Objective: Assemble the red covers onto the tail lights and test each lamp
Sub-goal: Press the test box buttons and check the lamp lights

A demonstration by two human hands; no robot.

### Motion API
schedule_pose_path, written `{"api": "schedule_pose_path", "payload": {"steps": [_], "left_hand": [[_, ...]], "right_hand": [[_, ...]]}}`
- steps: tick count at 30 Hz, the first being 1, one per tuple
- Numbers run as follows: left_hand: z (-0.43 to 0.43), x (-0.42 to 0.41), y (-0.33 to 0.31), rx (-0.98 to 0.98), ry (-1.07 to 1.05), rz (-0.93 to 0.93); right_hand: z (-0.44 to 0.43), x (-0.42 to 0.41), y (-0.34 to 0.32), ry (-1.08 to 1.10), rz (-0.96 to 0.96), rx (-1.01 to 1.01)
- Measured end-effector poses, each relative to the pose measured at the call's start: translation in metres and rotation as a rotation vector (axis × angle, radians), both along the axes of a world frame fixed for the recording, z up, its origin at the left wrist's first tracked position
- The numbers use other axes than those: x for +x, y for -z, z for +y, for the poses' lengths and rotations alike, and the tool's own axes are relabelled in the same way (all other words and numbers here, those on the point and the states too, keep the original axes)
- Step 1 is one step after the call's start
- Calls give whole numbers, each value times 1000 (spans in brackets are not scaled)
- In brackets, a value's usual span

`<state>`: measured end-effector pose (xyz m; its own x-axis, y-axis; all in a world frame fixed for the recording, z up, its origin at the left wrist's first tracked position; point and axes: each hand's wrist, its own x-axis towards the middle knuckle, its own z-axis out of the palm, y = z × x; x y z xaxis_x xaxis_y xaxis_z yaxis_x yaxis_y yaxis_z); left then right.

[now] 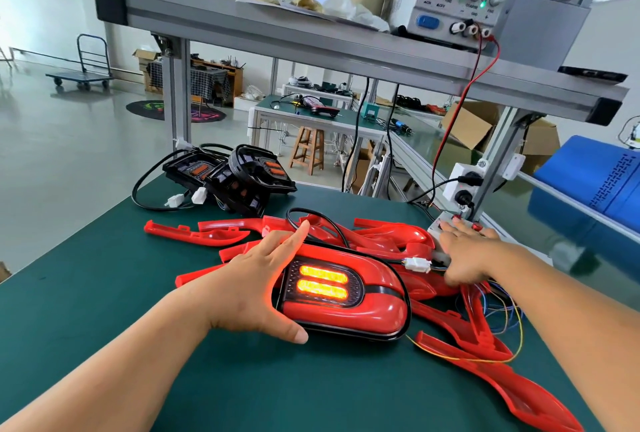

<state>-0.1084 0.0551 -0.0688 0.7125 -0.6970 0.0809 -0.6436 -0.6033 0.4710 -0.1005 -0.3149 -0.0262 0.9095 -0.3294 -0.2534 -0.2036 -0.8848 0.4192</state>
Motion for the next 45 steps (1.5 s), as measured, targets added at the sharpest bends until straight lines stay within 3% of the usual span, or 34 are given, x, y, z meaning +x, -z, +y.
{"api": "schedule_pose_path", "payload": {"steps": [29, 37, 42, 45], "left_hand": [[0, 0, -2, 21, -2, 15], [-1, 1, -2, 66, 2, -8], [-2, -3, -5, 70, 2, -13], [-2, -7, -7, 78, -11, -26]], "right_hand": [[-4, 0, 5, -18, -58, 50], [-1, -23, -1, -128, -241, 184], [14, -47, 2, -198, -375, 470], [27, -58, 11, -213, -462, 544]]}}
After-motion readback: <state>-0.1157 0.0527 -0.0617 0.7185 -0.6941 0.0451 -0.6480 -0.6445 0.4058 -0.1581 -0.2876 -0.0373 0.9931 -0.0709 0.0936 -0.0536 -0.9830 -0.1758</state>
